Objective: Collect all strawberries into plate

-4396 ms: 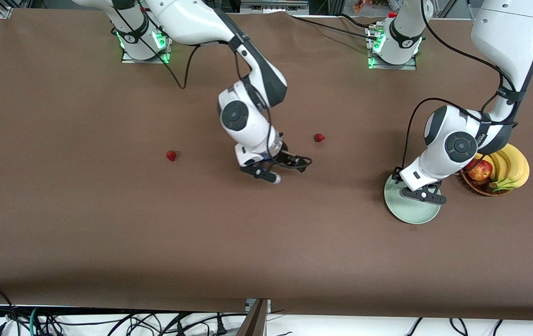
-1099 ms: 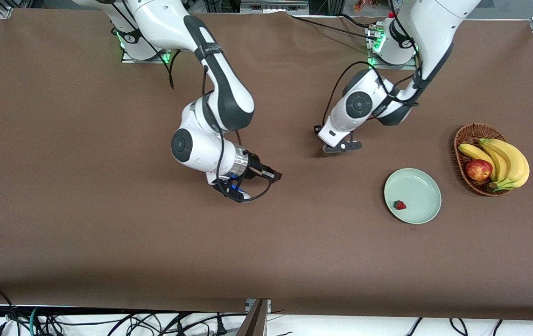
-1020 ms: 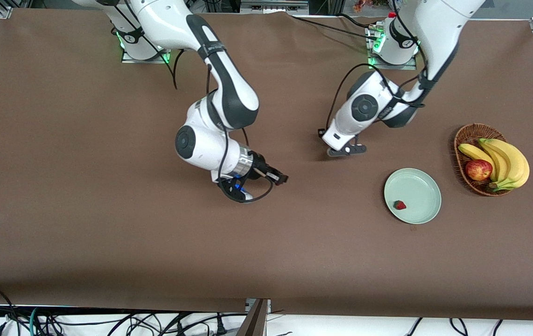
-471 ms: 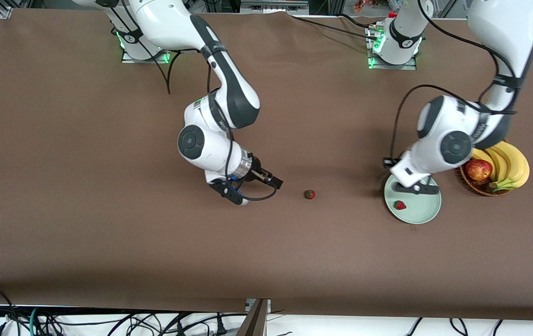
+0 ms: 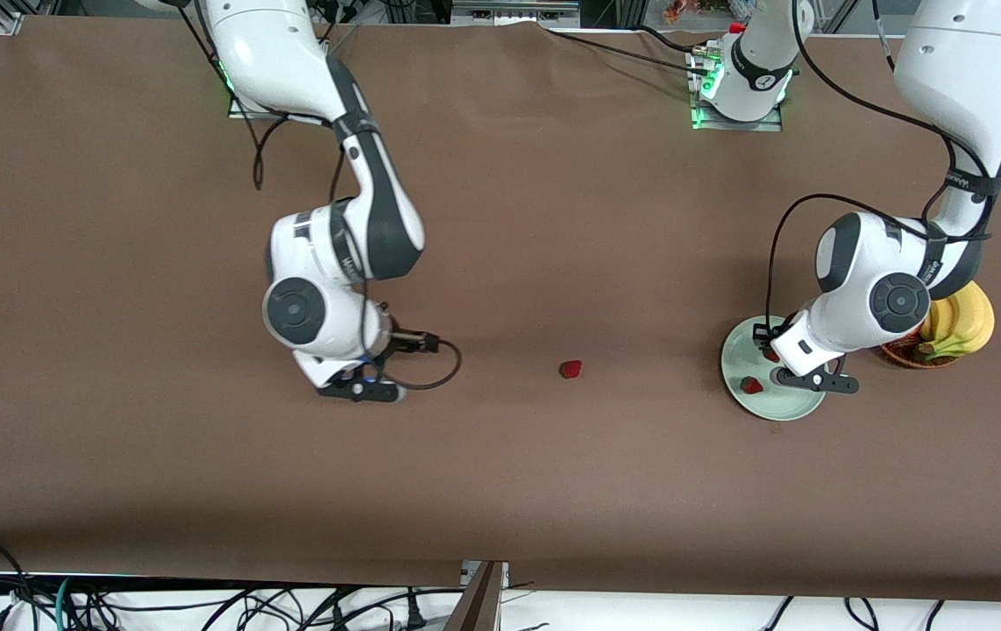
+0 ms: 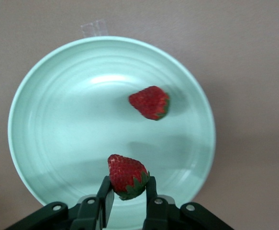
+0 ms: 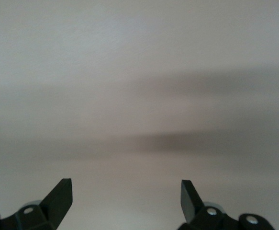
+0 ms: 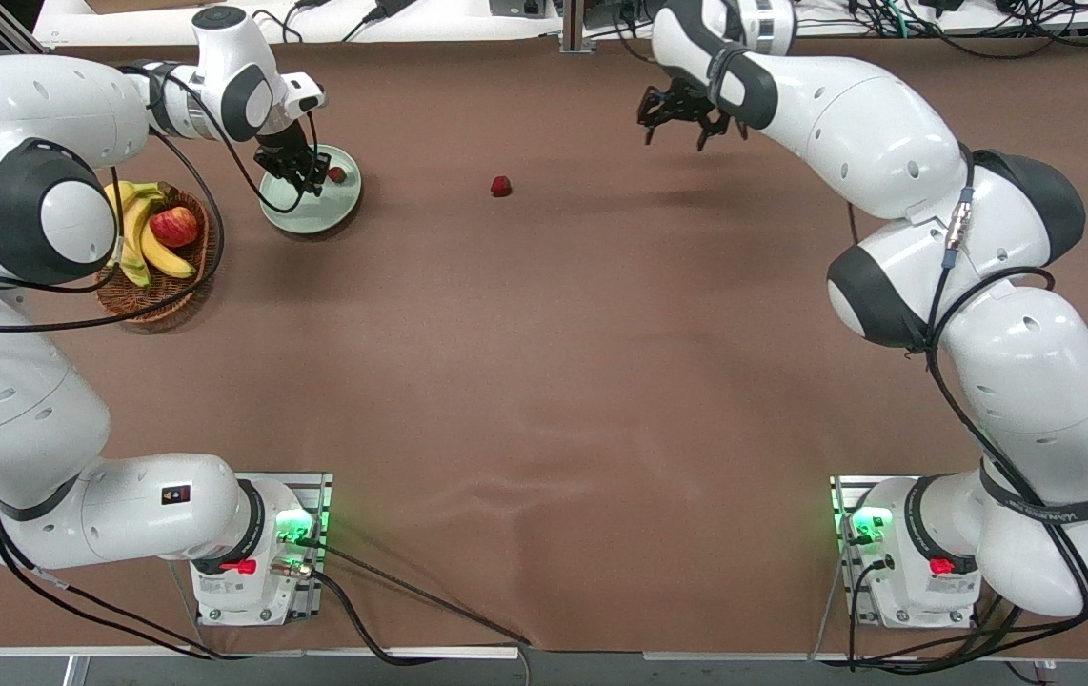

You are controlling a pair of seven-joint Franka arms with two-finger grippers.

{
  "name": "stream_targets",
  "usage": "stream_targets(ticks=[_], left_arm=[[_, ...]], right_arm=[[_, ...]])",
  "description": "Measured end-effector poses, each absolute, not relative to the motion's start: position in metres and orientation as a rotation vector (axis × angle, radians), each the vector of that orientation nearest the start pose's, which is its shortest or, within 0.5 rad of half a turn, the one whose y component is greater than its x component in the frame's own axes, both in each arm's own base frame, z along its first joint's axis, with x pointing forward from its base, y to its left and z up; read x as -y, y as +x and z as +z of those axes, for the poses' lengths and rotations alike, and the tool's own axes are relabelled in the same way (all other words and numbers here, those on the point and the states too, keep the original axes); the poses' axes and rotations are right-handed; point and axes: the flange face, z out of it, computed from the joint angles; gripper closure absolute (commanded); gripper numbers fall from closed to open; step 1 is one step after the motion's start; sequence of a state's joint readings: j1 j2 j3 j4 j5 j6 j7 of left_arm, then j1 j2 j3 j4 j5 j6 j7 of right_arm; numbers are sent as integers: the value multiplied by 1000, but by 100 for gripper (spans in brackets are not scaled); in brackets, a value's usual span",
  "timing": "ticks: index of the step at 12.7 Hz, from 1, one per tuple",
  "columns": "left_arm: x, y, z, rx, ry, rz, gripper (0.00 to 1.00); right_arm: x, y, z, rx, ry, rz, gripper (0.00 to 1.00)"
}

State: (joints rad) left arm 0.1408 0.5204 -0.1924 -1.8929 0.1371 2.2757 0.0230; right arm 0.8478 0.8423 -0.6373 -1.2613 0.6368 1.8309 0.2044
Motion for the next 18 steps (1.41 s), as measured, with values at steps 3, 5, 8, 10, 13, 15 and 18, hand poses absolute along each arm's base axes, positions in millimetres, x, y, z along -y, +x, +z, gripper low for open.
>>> stream_targets(ticks=[3,5,8,10,13,15,18], left_arm=[[20,625,225,-234,-3134,175,0],[32,633,236,-170,-3202,139,0],[75,635,245,-97,-3271,127,0],[114,632,250,-20,-3285,132,0],[174,625,257,64,-3298,96,0],[211,618,256,111,-3320,58,0],[276,615,255,186,-3352,18,0]], right_arm=[[-298,665,336,-42,-3050,181,0],[-303,653,377,20,-3072,182,0],[-292,636,442,67,-3079,187,0],[-269,629,478,93,-3067,199,0],[-237,620,514,180,-3069,222,0],[-215,609,538,216,-3068,258,0],[-162,589,566,221,-3092,297,0]])
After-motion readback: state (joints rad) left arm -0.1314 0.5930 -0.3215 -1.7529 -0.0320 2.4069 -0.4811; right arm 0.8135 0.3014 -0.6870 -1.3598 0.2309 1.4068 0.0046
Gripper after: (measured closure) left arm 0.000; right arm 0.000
